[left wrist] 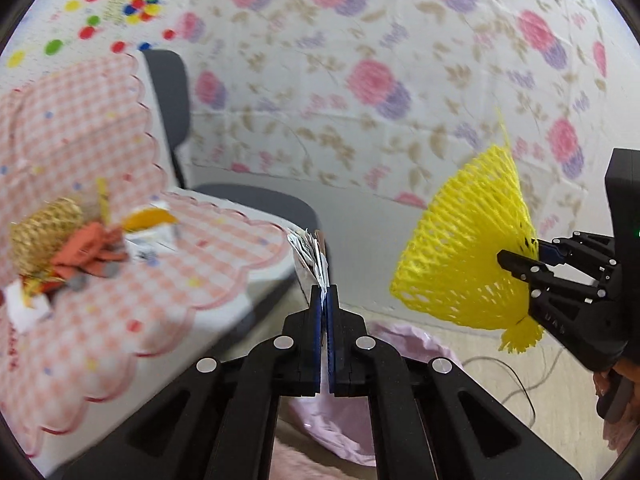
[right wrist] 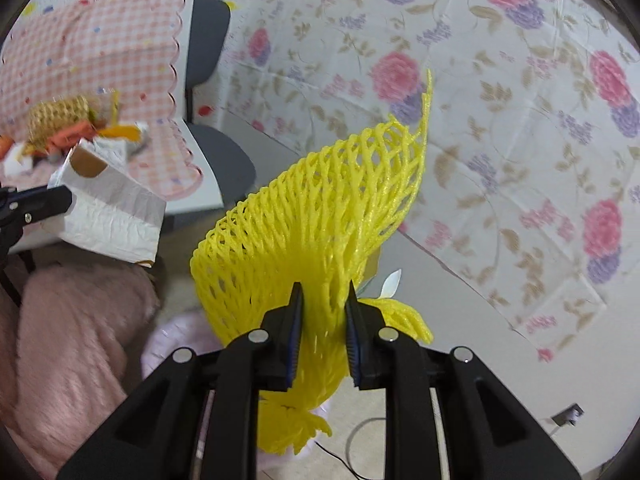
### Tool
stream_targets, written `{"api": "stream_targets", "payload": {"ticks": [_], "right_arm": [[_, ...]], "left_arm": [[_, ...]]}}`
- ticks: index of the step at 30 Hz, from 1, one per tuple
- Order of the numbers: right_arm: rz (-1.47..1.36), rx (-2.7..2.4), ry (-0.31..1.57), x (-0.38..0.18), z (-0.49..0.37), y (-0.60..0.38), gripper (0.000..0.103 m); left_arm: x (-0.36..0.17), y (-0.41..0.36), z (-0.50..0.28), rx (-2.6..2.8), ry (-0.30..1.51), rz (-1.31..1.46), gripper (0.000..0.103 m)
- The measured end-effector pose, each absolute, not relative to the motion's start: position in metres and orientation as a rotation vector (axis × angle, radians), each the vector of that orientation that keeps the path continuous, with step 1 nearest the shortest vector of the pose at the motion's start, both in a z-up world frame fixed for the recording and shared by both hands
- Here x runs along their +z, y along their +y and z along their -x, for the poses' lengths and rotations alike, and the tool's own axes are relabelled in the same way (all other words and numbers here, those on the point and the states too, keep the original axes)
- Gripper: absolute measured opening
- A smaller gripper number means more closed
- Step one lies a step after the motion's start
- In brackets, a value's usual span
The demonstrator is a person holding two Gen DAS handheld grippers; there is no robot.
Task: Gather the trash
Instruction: 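Carry both items over the pink bin and open both grippers to drop them, then return both grippers to the chair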
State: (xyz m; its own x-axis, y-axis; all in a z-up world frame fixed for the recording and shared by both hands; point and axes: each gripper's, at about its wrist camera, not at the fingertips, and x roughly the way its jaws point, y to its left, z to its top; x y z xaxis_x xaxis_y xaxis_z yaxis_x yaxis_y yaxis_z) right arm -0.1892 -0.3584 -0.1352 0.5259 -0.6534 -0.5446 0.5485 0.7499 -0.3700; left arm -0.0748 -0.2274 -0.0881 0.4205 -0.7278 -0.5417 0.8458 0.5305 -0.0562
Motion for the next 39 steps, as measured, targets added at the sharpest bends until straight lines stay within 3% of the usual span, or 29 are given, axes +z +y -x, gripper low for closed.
{"api": "stream_targets", "payload": {"ticks": [8, 10, 12, 14, 17, 25, 28, 39], "right_arm": [[0.159, -0.724, 0.847, -0.185, 0.189, -0.378, 0.020], [0.154, -0.718, 0.875, -0.193, 0.185, -0.380, 0.026], [0.139, -0.698, 0.893, -0.199, 0.182, -0.383, 0.040], [0.110, -0.674, 0.898, -0.201, 0.180, -0.386, 0.048], [0.074, -0.653, 0.901, -0.201, 0.178, -0.389, 0.051], [0.018, -0.596, 0.872, -0.188, 0.173, -0.388, 0.061], [0.010, -0.549, 0.868, -0.180, 0.167, -0.384, 0.072], [-0.140, -0.317, 0.629, -0.120, 0.140, -0.359, 0.073]], "left_arm": [[-0.132, -0.265, 0.081, -1.060, 0.661, -0.293, 0.003], [-0.135, -0.269, 0.078, -1.063, 0.679, -0.293, 0.005], [-0.137, -0.272, 0.075, -1.062, 0.695, -0.284, 0.007], [-0.136, -0.274, 0.072, -1.069, 0.711, -0.277, 0.011], [-0.133, -0.272, 0.066, -1.062, 0.717, -0.260, 0.022], [-0.113, -0.249, 0.049, -0.998, 0.696, -0.214, 0.037], [-0.101, -0.235, 0.043, -0.953, 0.669, -0.208, 0.040], [-0.071, -0.168, 0.011, -0.699, 0.656, -0.201, 0.051]]}}
